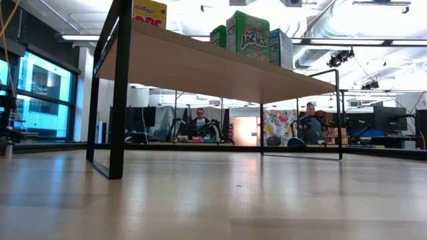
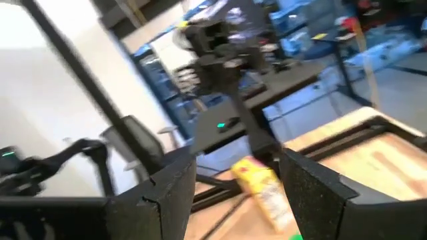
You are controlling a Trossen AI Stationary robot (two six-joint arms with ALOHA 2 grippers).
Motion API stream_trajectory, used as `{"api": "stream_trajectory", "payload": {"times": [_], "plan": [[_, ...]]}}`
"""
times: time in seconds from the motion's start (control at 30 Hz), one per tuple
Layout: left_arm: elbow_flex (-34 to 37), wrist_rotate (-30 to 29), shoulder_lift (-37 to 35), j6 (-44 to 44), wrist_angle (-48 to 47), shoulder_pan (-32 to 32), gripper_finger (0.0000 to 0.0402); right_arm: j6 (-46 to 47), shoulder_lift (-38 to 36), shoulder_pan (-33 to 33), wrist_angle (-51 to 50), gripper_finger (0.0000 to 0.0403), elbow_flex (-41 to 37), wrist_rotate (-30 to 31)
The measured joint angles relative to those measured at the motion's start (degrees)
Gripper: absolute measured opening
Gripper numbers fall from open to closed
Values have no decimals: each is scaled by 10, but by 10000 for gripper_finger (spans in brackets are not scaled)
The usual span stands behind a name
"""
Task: Stack cereal on shelf
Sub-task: Put the yellow cereal box on the shelf aligned with the other yellow cereal box
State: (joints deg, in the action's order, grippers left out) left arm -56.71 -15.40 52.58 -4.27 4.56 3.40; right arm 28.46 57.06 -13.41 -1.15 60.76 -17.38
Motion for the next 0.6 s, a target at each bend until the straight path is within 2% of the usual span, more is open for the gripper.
{"api": "stream_trajectory", "payload": {"times": [0.23, 0.47, 0.6], "plan": [[0, 0, 0, 0, 0, 0, 236, -24, 0, 73, -27, 209, 39, 11], [0, 0, 0, 0, 0, 0, 236, -34, 0, 144, -109, 209, 81, 80], [0, 0, 0, 0, 0, 0, 236, -34, 2, 173, -136, 209, 88, 100]]}}
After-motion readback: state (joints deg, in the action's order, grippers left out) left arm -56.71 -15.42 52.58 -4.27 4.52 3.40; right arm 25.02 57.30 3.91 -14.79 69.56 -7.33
